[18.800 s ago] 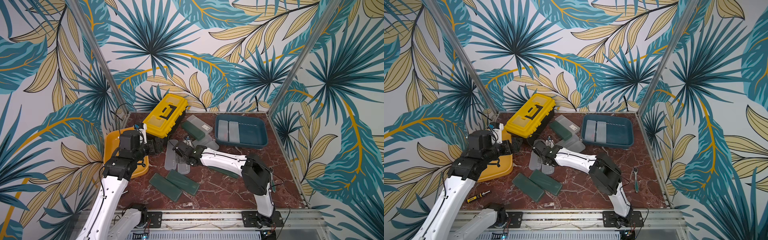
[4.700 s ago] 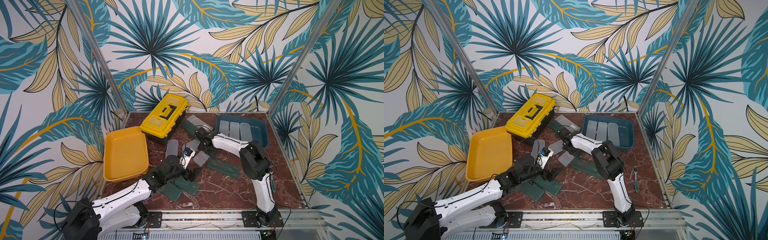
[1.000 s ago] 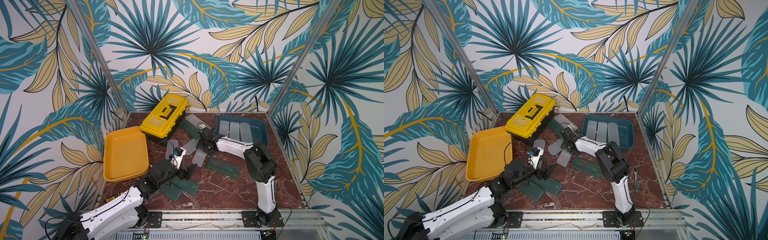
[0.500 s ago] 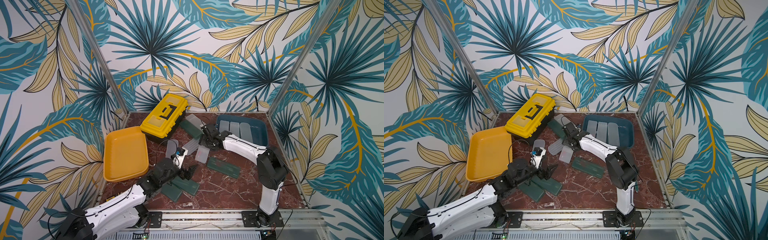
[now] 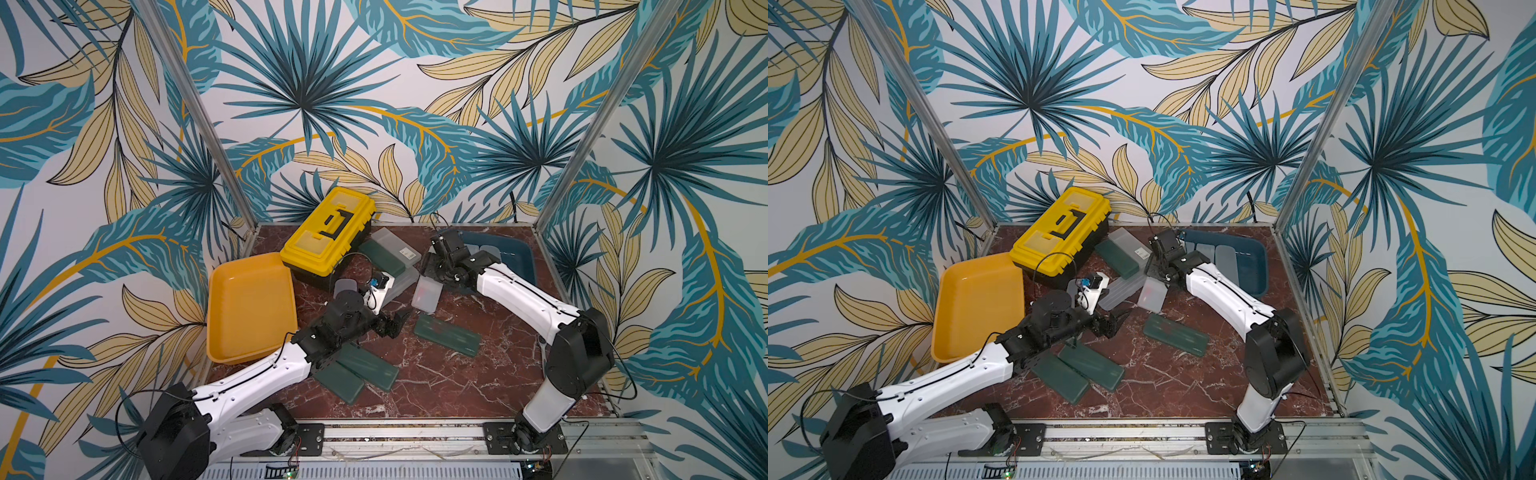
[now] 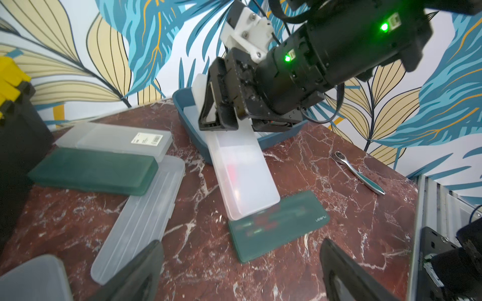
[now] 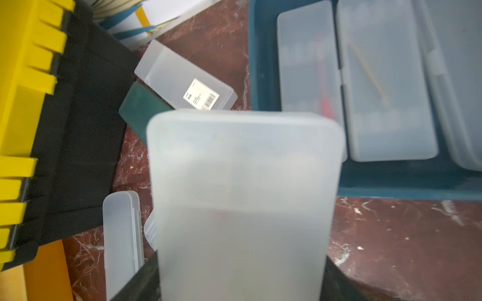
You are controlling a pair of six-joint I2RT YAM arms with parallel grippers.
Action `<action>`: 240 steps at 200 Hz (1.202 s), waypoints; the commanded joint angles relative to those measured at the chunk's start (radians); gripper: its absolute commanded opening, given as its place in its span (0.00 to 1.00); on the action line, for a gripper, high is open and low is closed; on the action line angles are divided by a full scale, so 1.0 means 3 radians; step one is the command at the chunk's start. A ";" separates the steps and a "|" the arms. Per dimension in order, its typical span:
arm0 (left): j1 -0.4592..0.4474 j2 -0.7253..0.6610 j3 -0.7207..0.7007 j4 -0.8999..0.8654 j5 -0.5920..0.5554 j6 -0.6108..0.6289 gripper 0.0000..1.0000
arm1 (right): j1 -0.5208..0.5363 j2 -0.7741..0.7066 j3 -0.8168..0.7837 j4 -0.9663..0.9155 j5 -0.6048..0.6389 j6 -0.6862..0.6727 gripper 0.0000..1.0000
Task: Place the pencil cases by color into the storage box
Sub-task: Pick up the pencil case from the center of the board, then place the pencil case at the storage box.
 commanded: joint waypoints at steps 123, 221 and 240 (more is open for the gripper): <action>0.0281 0.1375 0.1614 0.0048 0.0663 0.0182 0.94 | -0.1575 -0.0330 0.0130 -0.0144 0.0027 -0.0777 0.70; 0.0408 0.1943 0.2230 0.0048 0.1003 0.0244 0.94 | -0.2175 0.0251 0.0597 0.0099 -0.0032 -0.1439 0.72; 0.0423 0.2000 0.2280 0.0045 0.1050 0.0223 0.94 | -0.2206 0.0316 0.0658 0.0174 -0.0006 -0.1580 0.72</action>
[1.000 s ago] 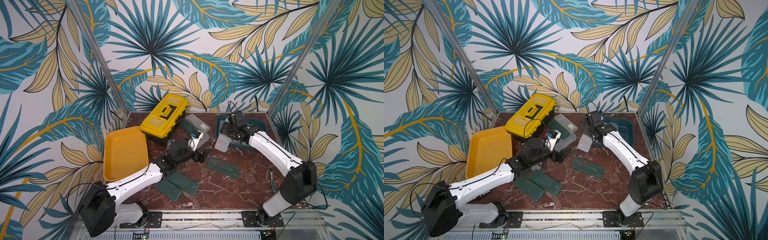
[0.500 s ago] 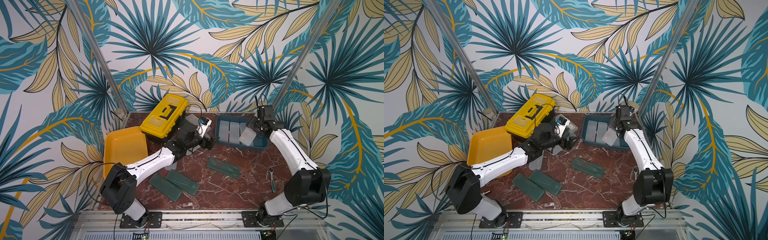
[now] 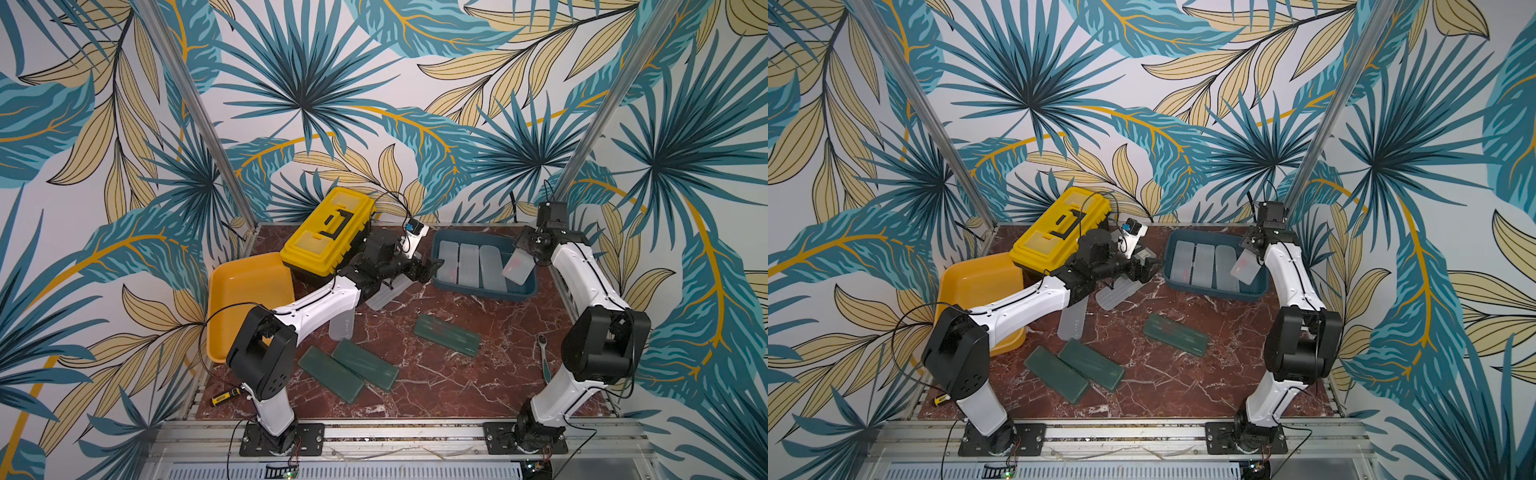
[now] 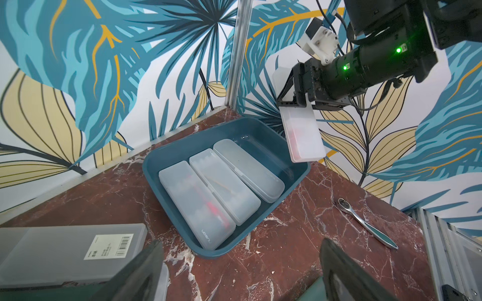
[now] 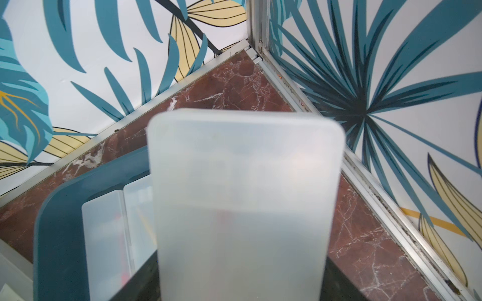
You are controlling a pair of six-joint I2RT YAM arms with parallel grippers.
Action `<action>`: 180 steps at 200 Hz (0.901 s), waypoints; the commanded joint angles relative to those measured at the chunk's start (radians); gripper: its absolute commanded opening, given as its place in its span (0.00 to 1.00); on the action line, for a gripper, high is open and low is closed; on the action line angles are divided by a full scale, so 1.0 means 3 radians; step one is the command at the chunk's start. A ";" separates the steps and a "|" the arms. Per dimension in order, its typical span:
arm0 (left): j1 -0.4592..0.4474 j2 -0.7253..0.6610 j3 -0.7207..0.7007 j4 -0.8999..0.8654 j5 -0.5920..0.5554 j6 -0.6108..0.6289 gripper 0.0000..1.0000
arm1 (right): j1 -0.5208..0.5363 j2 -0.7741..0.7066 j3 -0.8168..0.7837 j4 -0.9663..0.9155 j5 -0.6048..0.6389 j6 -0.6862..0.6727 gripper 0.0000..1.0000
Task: Place the pencil cases by color into the storage box
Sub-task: Place the pencil case at the storage box.
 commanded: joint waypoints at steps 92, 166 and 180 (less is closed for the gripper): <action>0.0030 -0.0071 -0.0115 0.0260 0.0165 -0.0056 0.93 | -0.0034 0.0329 0.0185 0.0375 0.0029 -0.0828 0.74; 0.0030 -0.0165 -0.0341 0.0395 0.0216 -0.0128 0.93 | -0.0038 0.0604 0.0294 0.0325 -0.0070 -0.1039 0.74; 0.0030 -0.0165 -0.0353 0.0398 0.0196 -0.0124 0.93 | -0.0035 0.0652 0.0319 0.0317 -0.0070 -0.1027 0.74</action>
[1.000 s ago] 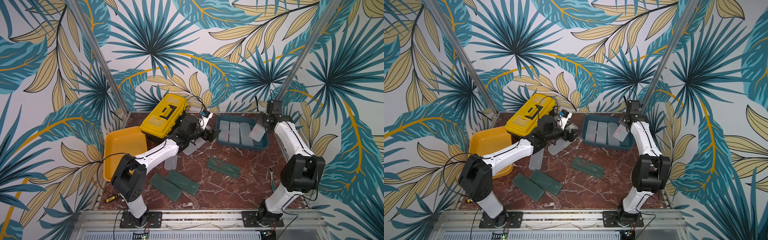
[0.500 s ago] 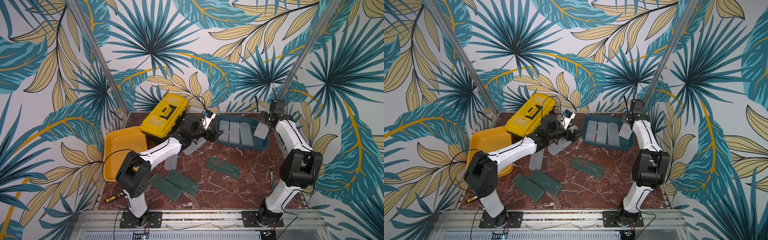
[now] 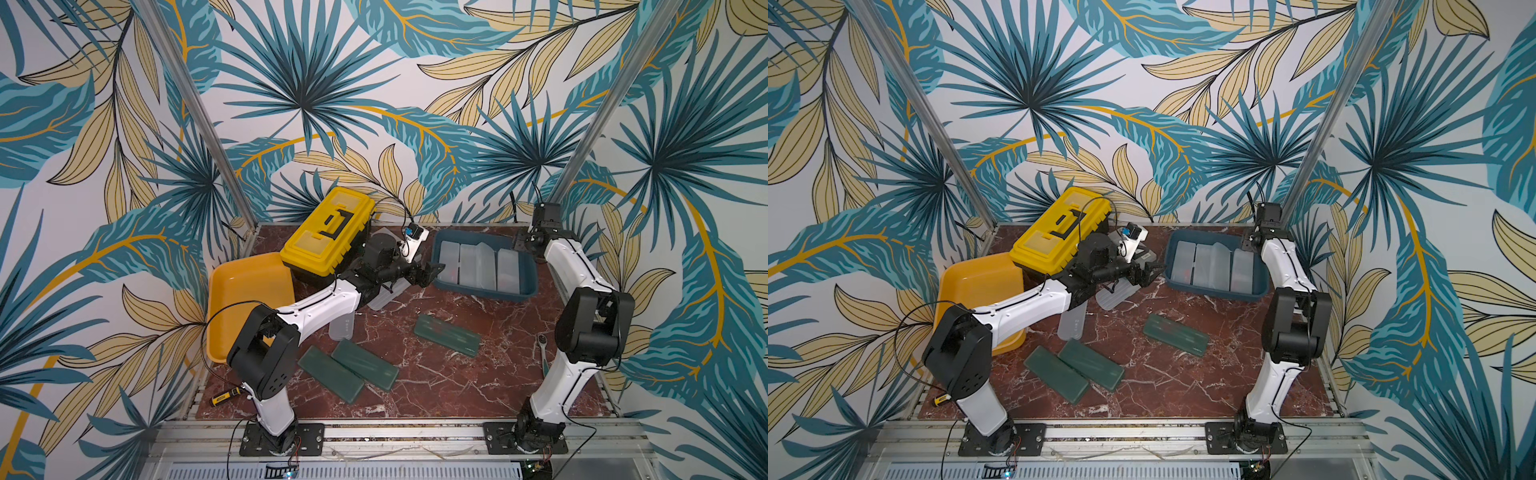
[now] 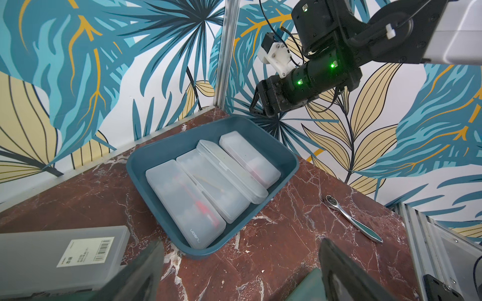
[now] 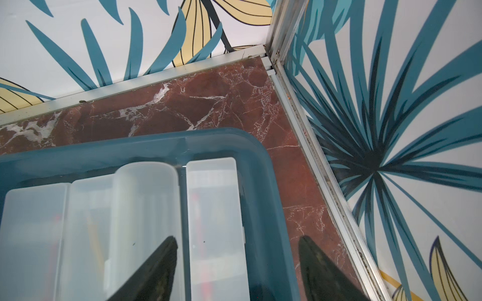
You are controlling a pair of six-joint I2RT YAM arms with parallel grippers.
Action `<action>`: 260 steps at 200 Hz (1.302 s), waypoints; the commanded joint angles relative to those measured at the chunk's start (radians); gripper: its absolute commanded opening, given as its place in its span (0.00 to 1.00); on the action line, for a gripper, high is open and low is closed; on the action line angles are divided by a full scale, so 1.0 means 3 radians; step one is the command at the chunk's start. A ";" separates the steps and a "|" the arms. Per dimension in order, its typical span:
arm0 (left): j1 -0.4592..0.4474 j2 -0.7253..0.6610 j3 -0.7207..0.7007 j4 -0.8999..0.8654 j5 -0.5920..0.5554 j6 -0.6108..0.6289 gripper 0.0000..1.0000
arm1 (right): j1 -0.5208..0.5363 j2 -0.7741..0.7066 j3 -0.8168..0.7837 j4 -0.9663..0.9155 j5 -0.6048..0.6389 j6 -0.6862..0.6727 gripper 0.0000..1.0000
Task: Place the pencil cases by color into the storage box
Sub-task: Place the pencil case at the storage box, then adjust the pencil case in the storage box.
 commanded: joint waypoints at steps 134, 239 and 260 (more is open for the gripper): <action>0.0014 -0.0223 -0.0310 0.0136 -0.0032 -0.0038 0.93 | 0.0225 0.0261 -0.0160 -0.0087 -0.0975 0.0172 0.74; 0.0024 -0.0233 -0.0377 0.0136 -0.0082 -0.0073 0.93 | 0.0475 0.0617 -0.0044 -0.0176 -0.0558 0.0148 0.68; 0.0024 -0.0223 -0.0366 0.0136 -0.0072 -0.0094 0.93 | 0.0476 0.0642 -0.0062 -0.0188 -0.0418 0.0119 0.64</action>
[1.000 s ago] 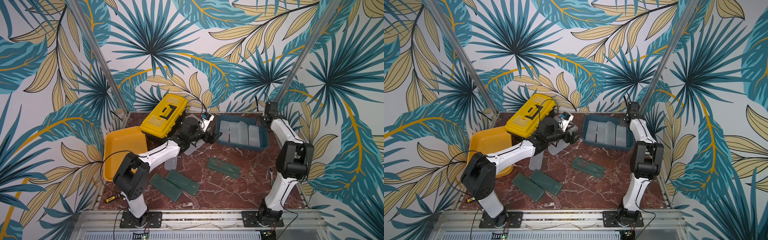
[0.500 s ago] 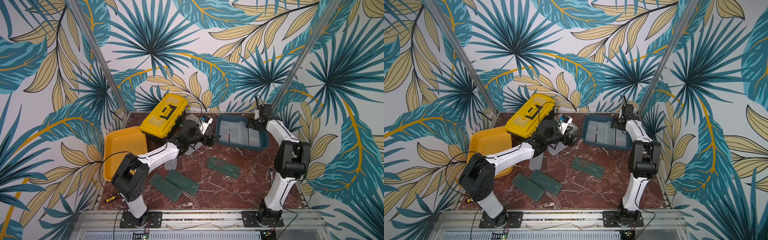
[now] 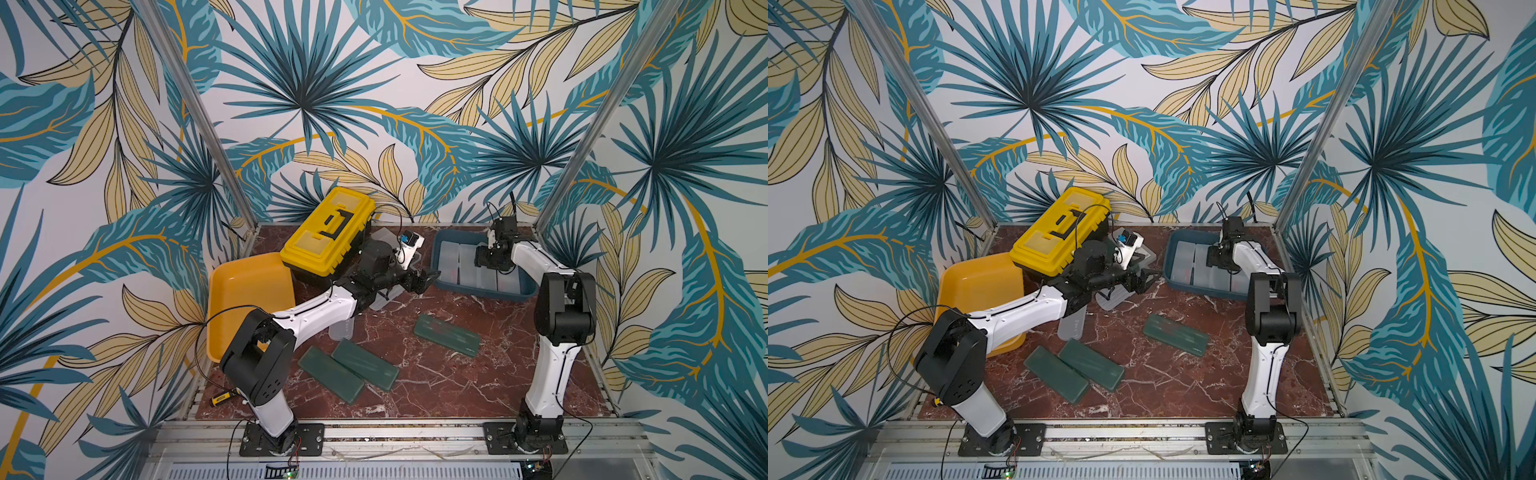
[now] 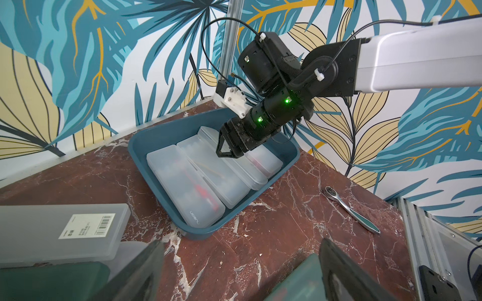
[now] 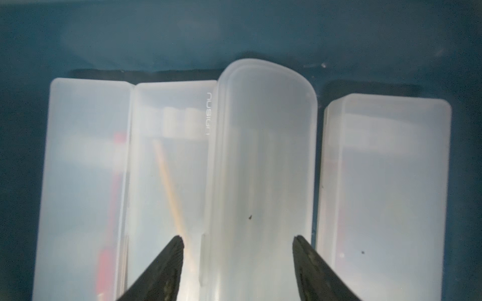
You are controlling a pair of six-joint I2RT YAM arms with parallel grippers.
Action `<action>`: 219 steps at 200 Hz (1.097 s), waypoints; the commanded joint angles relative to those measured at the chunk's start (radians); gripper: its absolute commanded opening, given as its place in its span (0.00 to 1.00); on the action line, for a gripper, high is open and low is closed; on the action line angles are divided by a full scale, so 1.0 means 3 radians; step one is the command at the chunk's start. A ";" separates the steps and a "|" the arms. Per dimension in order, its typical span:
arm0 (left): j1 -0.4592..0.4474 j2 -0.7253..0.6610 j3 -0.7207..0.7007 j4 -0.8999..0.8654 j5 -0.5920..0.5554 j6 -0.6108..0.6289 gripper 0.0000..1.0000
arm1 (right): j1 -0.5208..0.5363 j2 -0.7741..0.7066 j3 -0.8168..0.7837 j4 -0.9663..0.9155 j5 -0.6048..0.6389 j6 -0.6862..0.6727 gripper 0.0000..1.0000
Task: Place the pencil cases by color into the storage box
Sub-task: Adjust the pencil case in the storage box.
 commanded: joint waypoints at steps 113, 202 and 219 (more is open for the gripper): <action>0.0020 -0.0132 -0.0111 0.0054 -0.0066 -0.0036 0.93 | -0.0002 -0.0050 -0.0068 0.0079 0.0318 0.0051 0.60; 0.0021 -0.0644 -0.0415 -0.0276 -0.0541 -0.0169 0.93 | 0.0282 -0.1074 -0.0390 0.0038 -0.0113 0.0596 0.78; 0.0023 -0.0770 -0.0472 -0.0507 -0.0750 -0.0148 0.93 | 0.0439 -0.1216 -0.0502 0.0111 -0.0114 0.0638 0.81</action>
